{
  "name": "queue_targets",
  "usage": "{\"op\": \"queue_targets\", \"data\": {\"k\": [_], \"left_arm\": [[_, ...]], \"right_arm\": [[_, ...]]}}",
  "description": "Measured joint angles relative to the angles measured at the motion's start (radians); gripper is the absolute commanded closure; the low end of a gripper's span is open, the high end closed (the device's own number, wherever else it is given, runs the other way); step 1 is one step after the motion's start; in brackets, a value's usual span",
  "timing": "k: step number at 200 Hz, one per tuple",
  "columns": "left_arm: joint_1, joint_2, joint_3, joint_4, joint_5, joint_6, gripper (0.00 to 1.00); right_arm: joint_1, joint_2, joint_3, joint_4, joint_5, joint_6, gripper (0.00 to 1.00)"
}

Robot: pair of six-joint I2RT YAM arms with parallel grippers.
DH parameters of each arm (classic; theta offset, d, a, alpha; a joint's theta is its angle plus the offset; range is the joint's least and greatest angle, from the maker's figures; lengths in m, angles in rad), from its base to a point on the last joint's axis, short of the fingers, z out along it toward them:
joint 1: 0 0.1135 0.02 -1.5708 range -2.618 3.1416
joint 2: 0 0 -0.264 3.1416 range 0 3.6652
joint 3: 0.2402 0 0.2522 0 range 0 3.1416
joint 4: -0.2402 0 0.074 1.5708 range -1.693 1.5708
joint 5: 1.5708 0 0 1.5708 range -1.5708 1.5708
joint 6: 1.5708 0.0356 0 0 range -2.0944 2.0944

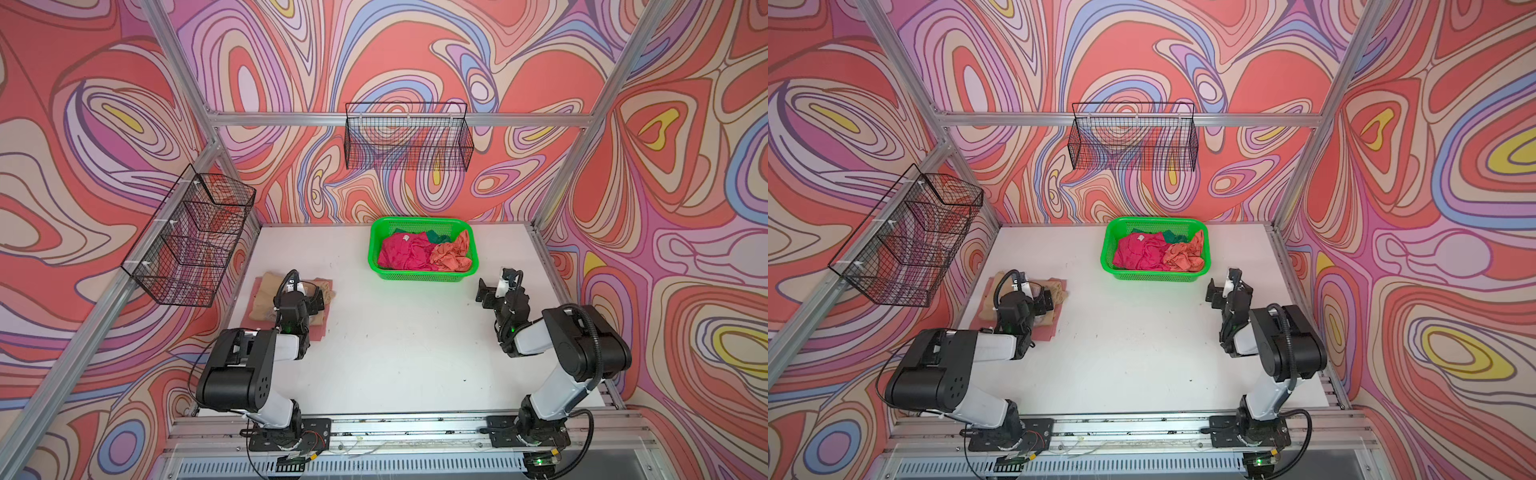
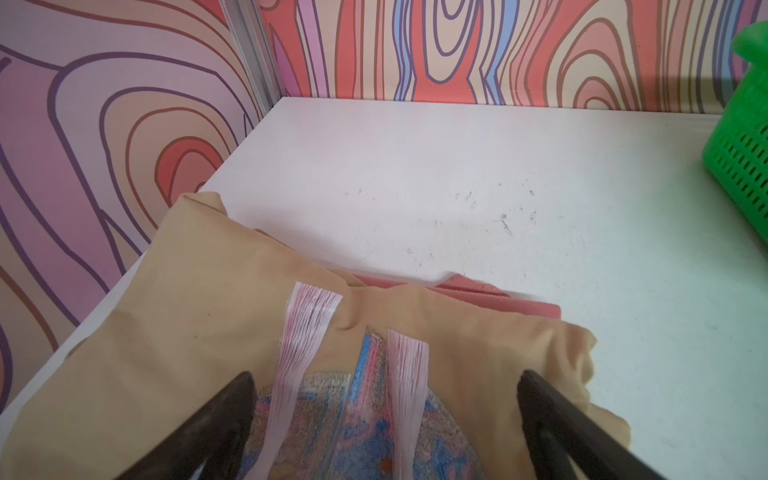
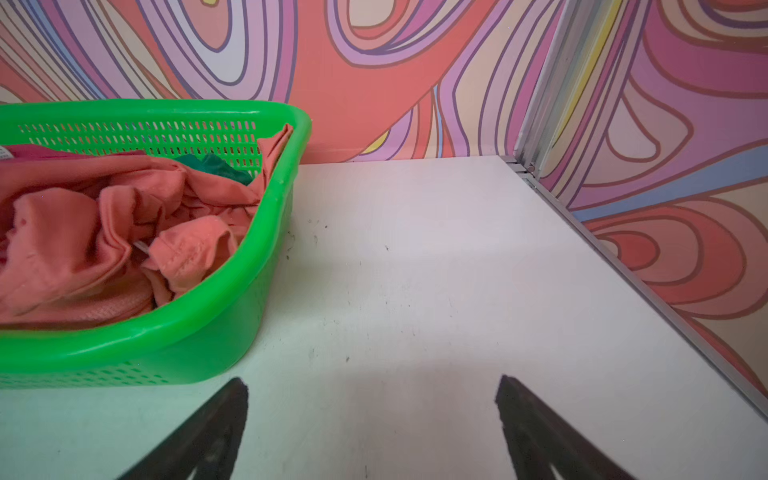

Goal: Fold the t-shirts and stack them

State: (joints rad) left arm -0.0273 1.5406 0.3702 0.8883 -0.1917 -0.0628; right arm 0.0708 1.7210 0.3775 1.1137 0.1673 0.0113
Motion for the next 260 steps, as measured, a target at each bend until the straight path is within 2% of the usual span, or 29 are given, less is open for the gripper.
{"op": "queue_targets", "data": {"k": [239,248,260], "left_arm": [[0.0,0.0,0.0,-0.001,0.0,0.0,0.0],[0.0,-0.003,0.002,-0.011,-0.001,0.0,0.0],[0.0,-0.032,0.023,-0.095,-0.01,0.0,0.0]], "right_arm": [[0.0,-0.001,0.0,-0.001,0.008,0.002,0.02],[0.001,-0.019,0.019,-0.059,0.038,0.01,0.02],[0.001,-0.079,0.103,-0.239,0.073,0.023,0.02]]}}
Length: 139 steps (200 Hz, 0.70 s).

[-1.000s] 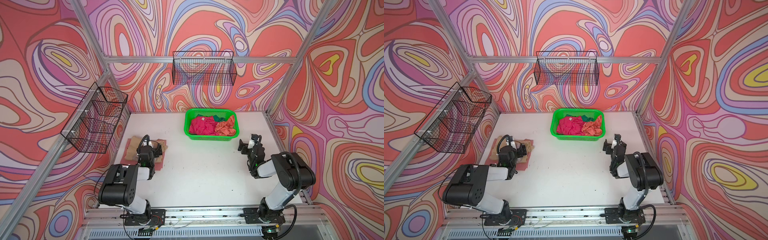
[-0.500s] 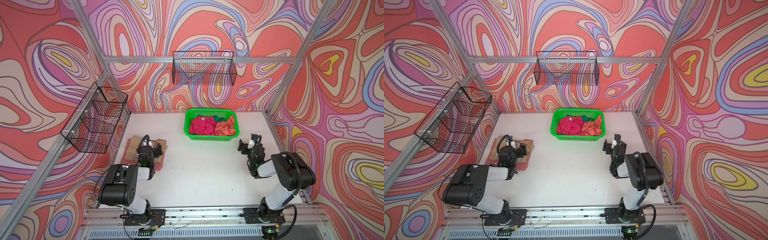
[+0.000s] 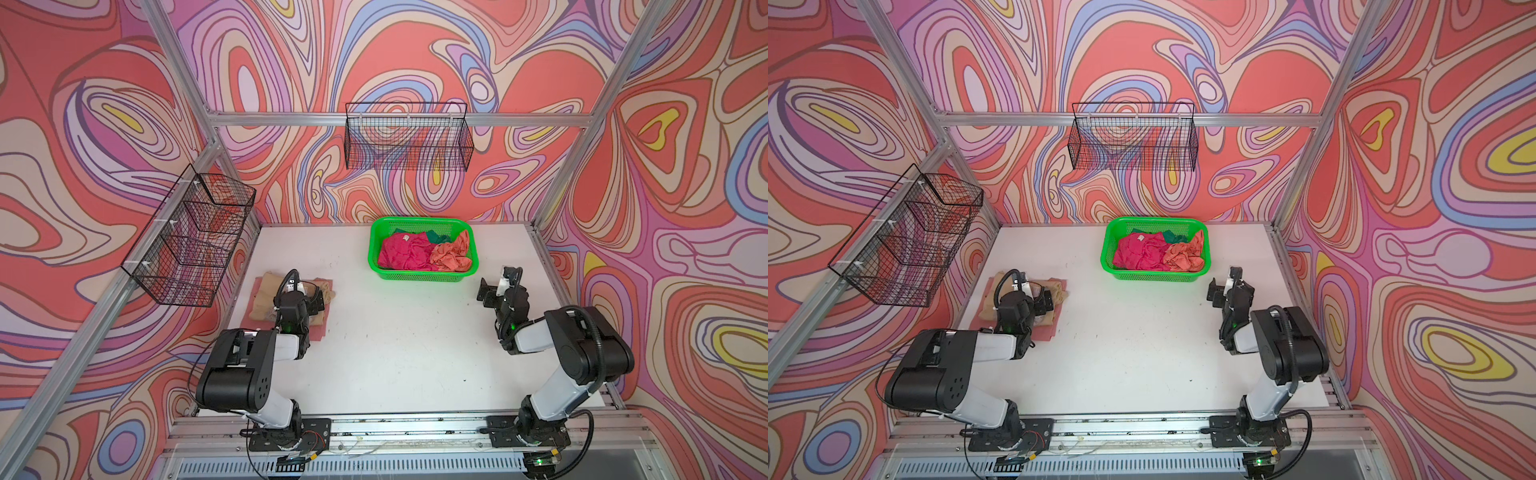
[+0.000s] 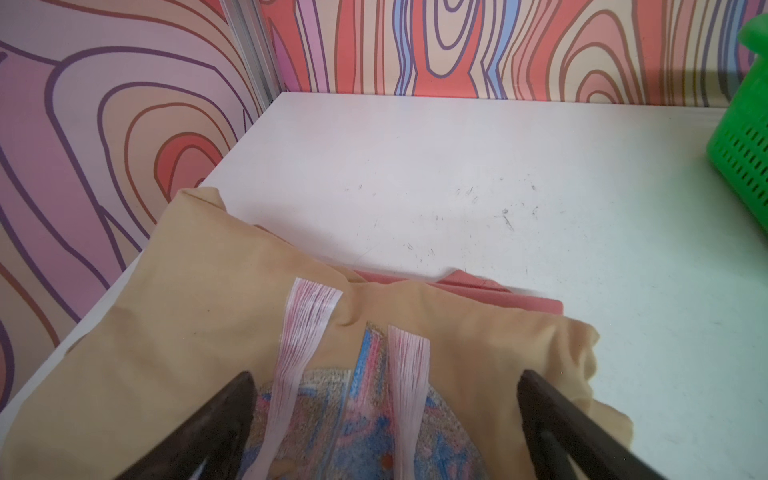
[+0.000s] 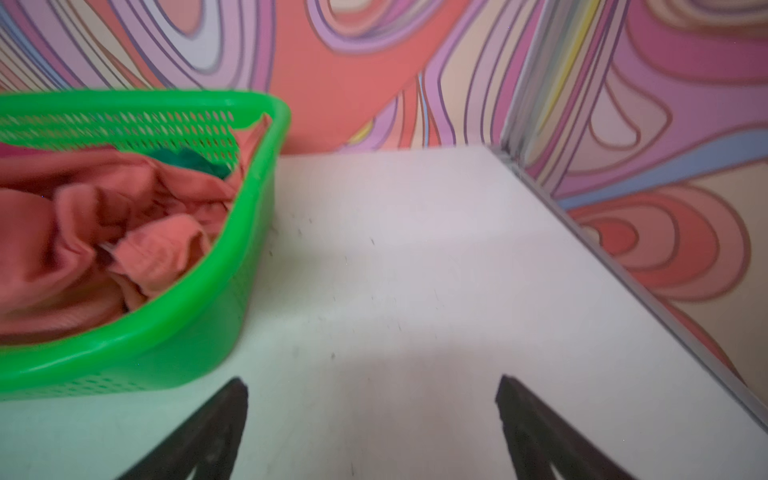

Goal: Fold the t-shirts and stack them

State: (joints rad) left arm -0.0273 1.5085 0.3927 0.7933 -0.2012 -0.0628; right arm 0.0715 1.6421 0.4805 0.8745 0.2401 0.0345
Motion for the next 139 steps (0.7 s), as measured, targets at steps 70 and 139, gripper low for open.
{"op": "queue_targets", "data": {"k": [70,139], "left_arm": [[0.0,-0.414,0.296,-0.432,-0.073,-0.436,0.0],[-0.024,-0.581,0.371,-0.903,0.098,-0.764,0.0]], "right_arm": [[-0.042,-0.309,0.571,-0.585,0.022,0.444,0.02],[-0.038,0.219,0.969,-1.153,-0.284,0.471,0.05]]}}
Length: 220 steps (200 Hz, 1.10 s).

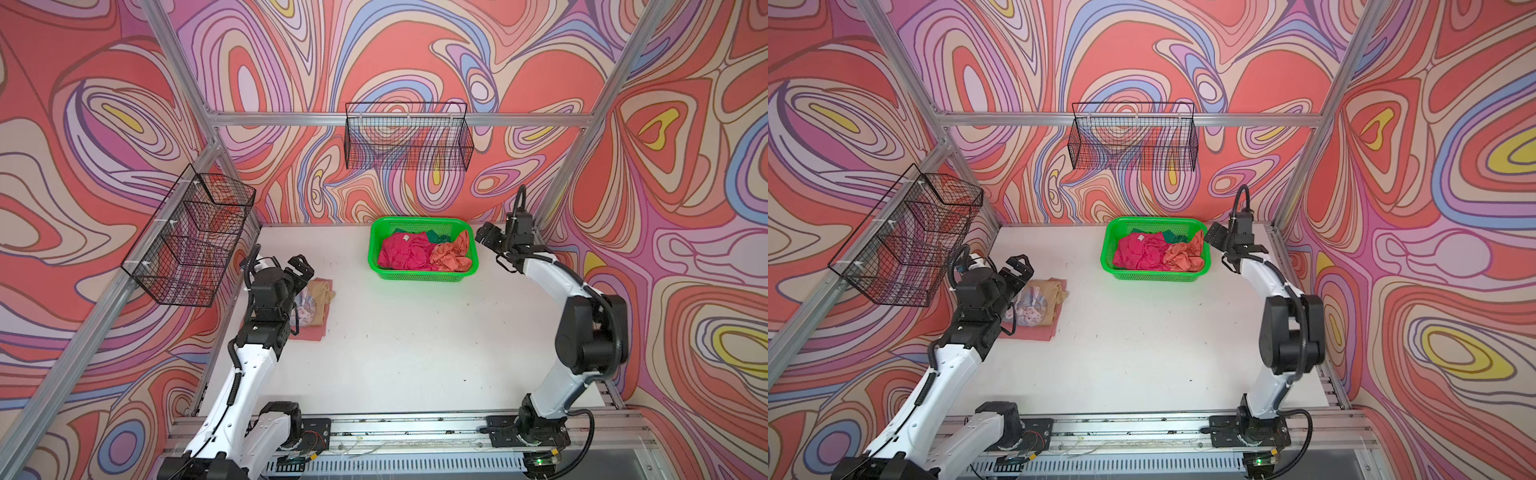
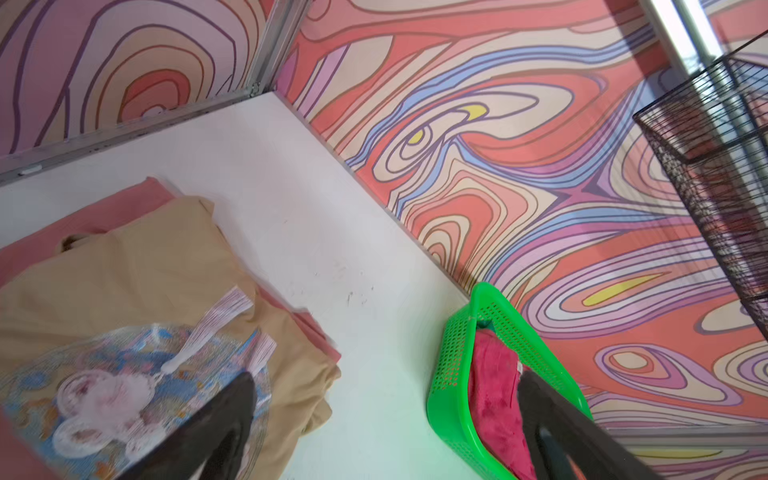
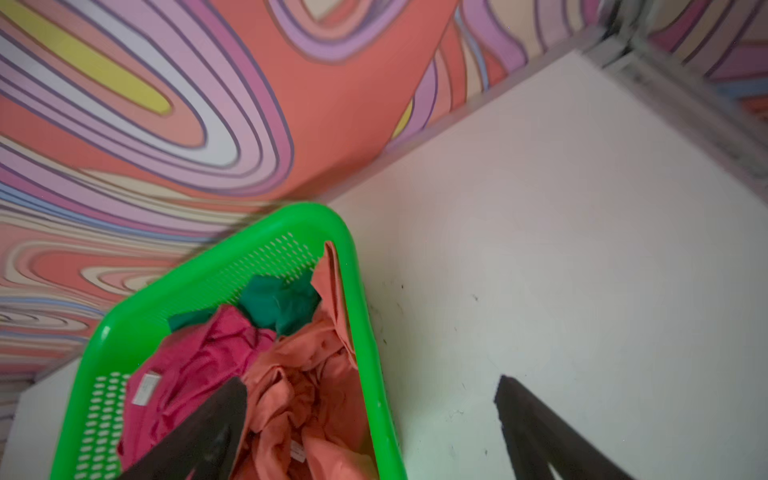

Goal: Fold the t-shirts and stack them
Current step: 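Reach the right gripper into the green basket while the left arm lifts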

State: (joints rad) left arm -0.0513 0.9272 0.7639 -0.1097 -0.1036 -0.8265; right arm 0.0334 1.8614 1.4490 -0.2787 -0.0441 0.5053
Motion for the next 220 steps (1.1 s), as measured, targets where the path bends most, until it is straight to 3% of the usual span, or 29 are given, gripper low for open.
{"op": "queue_targets", "data": {"k": [22,52,80,164,202,220], "left_arm": [[-0.053,-0.069,0.028,-0.129,-0.002,0.031,0.0],[-0.088,-0.126,0.035,-0.268,-0.025,0.077,0.0],[-0.119,-0.137,0.035,-0.344,-0.041,0.117,0.0],[-0.126,-0.12,0.035,-0.366,-0.015,0.143,0.0],[-0.126,-0.12,0.035,-0.366,0.002,0.143,0.0],[-0.126,-0.12,0.035,-0.366,0.009,0.143,0.0]], "right_arm": [[0.022,0.103,0.109,-0.137,-0.033,-0.026,0.12],[0.04,0.195,0.256,-0.27,-0.038,-0.053,0.31],[0.042,0.271,0.359,-0.336,-0.024,-0.075,0.37],[0.05,0.306,0.295,-0.348,-0.024,-0.031,0.64],[0.055,0.273,0.238,-0.316,-0.031,-0.009,0.85],[0.07,0.225,0.171,-0.299,-0.026,0.029,0.9]]}}
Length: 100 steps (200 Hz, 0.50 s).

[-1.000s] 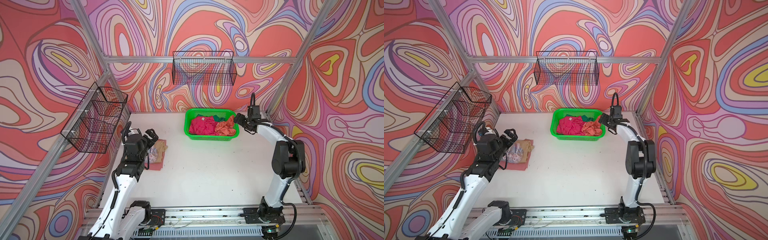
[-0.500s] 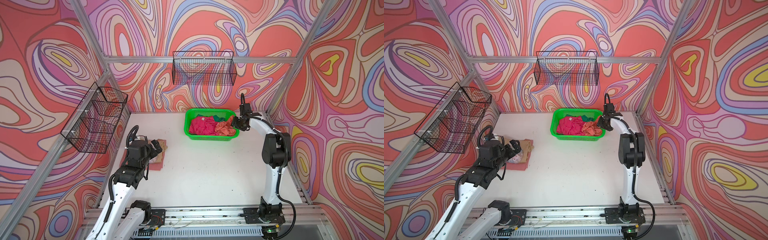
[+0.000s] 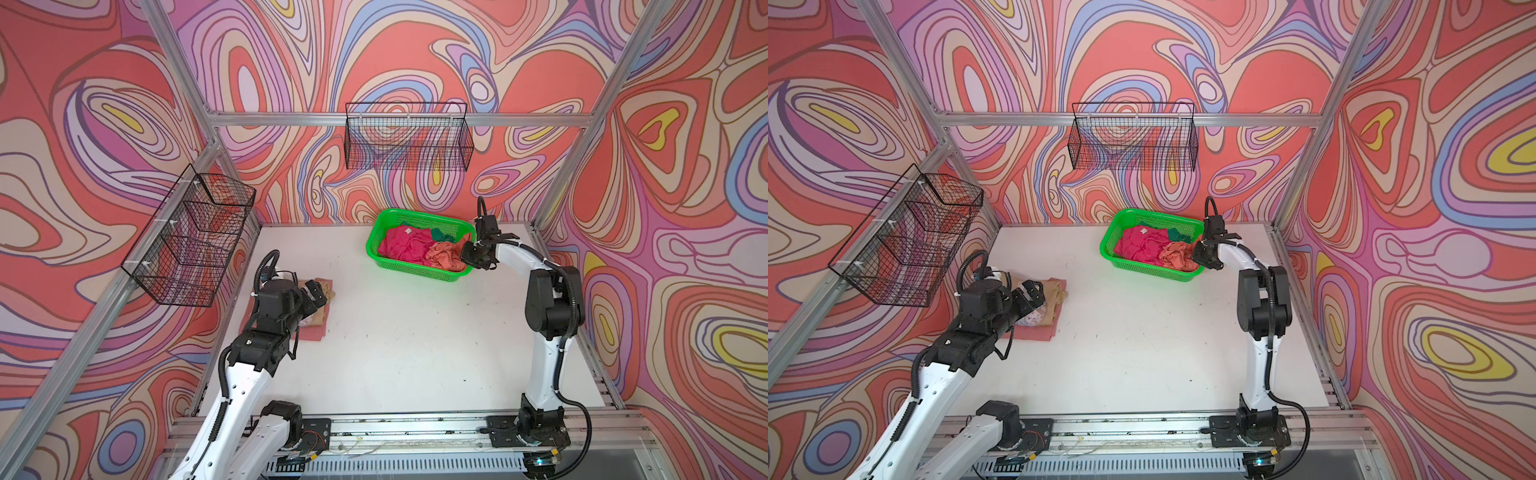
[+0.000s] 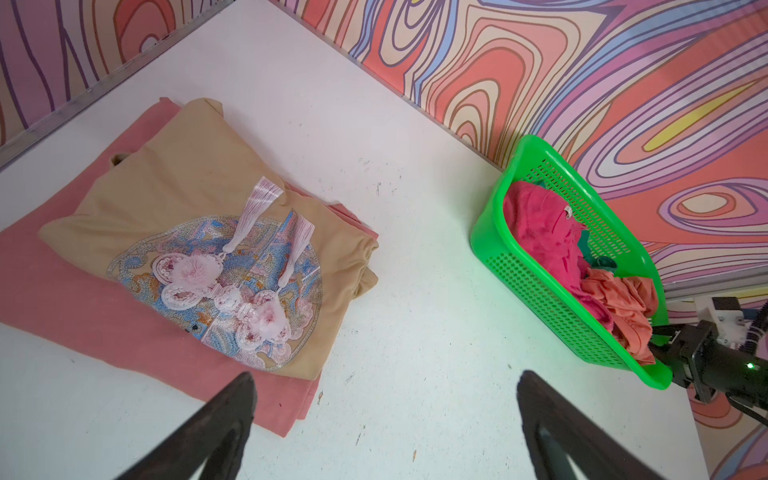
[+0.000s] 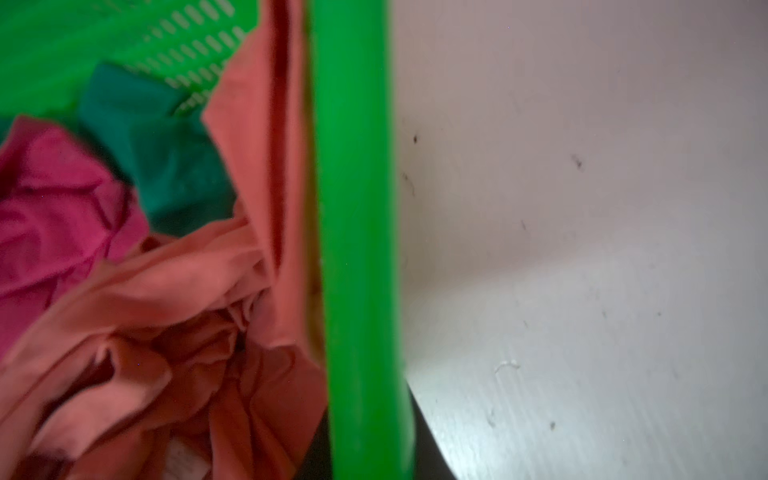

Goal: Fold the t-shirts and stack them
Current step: 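Reach the right gripper into the green basket while the left arm lifts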

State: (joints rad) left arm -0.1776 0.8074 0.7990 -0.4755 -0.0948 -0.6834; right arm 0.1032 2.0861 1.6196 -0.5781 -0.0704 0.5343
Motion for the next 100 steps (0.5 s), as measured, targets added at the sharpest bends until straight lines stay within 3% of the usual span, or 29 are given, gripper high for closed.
{"op": "queue_targets", "data": {"k": [31,62,100], "left_arm": [[-0.006,0.0,0.0,0.0,0.01,0.002,0.0],[-0.021,0.0,0.0,0.0,0.022,0.005,0.0],[-0.052,0.0,0.005,-0.001,0.027,0.016,0.0]], "right_arm": [[-0.011,-0.155,-0.193,0.047,0.032,0.098,0.91],[-0.021,-0.463,-0.478,0.045,0.097,0.208,0.98],[-0.066,-0.792,-0.738,-0.031,0.174,0.328,0.97]]}}
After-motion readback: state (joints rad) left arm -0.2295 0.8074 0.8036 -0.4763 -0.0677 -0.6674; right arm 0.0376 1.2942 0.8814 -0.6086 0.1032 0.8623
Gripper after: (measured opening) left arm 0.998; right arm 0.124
